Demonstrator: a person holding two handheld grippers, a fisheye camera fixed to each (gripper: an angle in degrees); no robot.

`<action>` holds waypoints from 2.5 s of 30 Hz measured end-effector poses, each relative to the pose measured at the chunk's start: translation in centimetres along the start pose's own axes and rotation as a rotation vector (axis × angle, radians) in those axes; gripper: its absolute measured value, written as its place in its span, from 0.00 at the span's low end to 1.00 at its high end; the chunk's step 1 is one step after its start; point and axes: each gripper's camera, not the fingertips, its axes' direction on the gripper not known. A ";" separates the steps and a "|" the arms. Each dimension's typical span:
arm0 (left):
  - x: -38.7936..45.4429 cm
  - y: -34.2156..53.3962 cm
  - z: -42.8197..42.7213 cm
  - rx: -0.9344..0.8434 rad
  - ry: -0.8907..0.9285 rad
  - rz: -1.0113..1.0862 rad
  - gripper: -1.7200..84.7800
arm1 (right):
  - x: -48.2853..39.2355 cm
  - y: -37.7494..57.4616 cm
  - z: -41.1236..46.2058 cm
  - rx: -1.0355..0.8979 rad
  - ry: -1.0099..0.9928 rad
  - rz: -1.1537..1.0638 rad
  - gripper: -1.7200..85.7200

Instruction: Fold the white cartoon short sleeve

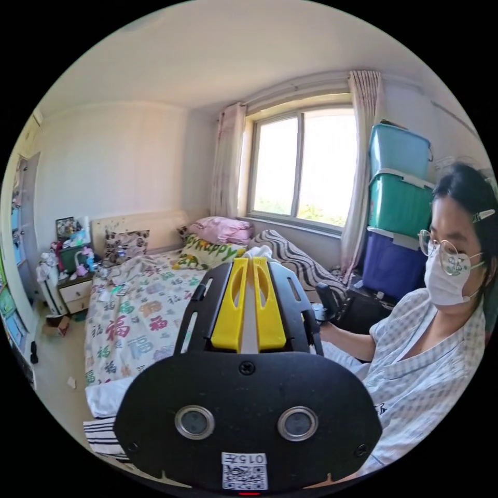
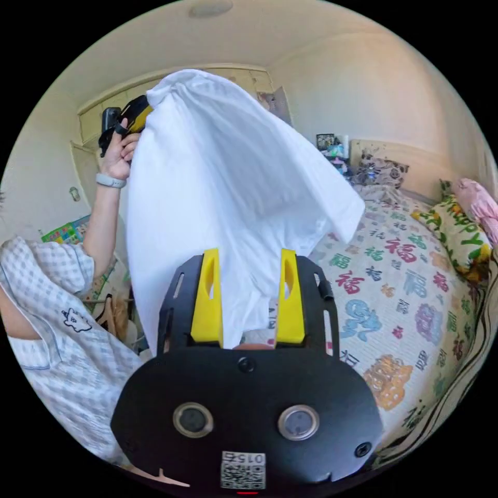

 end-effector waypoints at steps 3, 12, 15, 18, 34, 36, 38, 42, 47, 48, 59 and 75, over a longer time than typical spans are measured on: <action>1.5 0.0 2.2 0.030 0.160 -0.009 0.02 | 0.0 2.6 -6.3 0.051 0.152 0.061 0.20; 2.0 -0.8 7.5 0.169 0.496 -0.079 0.01 | -5.1 6.4 -17.5 0.122 -0.023 -0.037 0.18; 1.7 -0.2 8.9 0.167 0.536 -0.068 0.02 | -5.3 6.1 -15.7 0.037 -0.027 0.036 0.08; -0.3 1.1 9.3 0.188 0.544 -0.094 0.02 | -5.9 6.4 -16.7 0.063 -0.186 0.055 0.05; -9.1 6.4 9.6 0.267 0.861 -0.091 0.02 | -4.4 2.7 -31.0 0.378 0.335 -0.088 0.19; -9.9 7.4 10.4 0.240 0.851 -0.100 0.02 | -3.3 0.5 -29.6 0.306 0.264 -0.118 0.19; -10.8 9.3 11.7 0.206 0.830 -0.115 0.02 | -1.9 -2.3 -26.9 0.203 0.126 -0.163 0.11; -13.3 12.8 12.6 0.178 0.738 -0.162 0.02 | -1.3 -4.8 -24.0 0.112 -0.022 -0.240 0.03; -18.7 17.6 12.9 0.075 0.211 -0.194 0.02 | 1.4 -5.9 -25.7 0.161 -0.116 -0.199 0.02; -19.1 17.9 13.9 0.039 0.174 -0.185 0.02 | 2.0 -6.0 -26.0 0.175 -0.126 -0.185 0.02; -23.5 31.6 54.8 -0.168 0.204 -0.371 0.08 | 25.9 -1.0 -27.9 0.098 0.335 0.518 0.03; -9.0 53.7 76.3 -1.065 0.561 0.011 0.12 | 36.9 0.9 -11.3 -0.789 0.318 -0.025 0.14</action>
